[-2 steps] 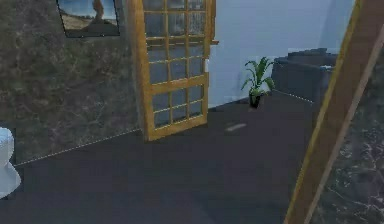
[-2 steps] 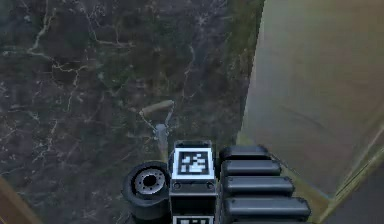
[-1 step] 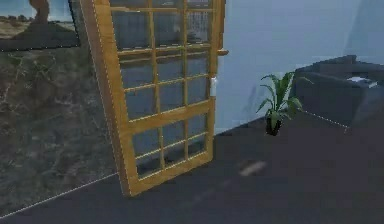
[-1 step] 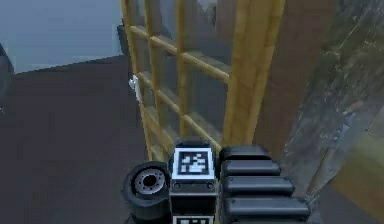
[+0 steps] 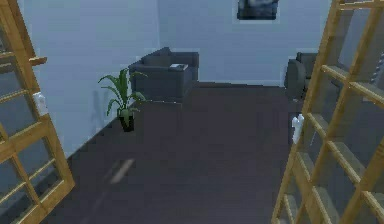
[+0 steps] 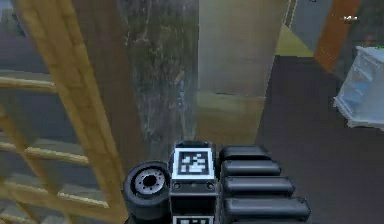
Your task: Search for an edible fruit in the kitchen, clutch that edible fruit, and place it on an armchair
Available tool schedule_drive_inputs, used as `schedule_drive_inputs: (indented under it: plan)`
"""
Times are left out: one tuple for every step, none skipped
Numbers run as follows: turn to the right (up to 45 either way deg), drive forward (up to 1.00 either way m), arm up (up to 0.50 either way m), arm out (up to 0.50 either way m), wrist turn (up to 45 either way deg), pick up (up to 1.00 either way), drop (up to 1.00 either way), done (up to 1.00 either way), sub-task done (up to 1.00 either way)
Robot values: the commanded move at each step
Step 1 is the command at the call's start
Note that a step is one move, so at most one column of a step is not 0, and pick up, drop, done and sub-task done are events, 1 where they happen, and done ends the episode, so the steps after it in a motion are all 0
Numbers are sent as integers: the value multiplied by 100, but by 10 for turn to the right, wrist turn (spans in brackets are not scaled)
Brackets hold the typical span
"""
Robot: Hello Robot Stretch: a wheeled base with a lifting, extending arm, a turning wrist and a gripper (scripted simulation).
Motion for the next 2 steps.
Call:
schedule_drive_inputs:
  plan:
    - [30,0,0,0,0,0,0,0,0]
    - [0,100,0,0,0,0,0,0,0]
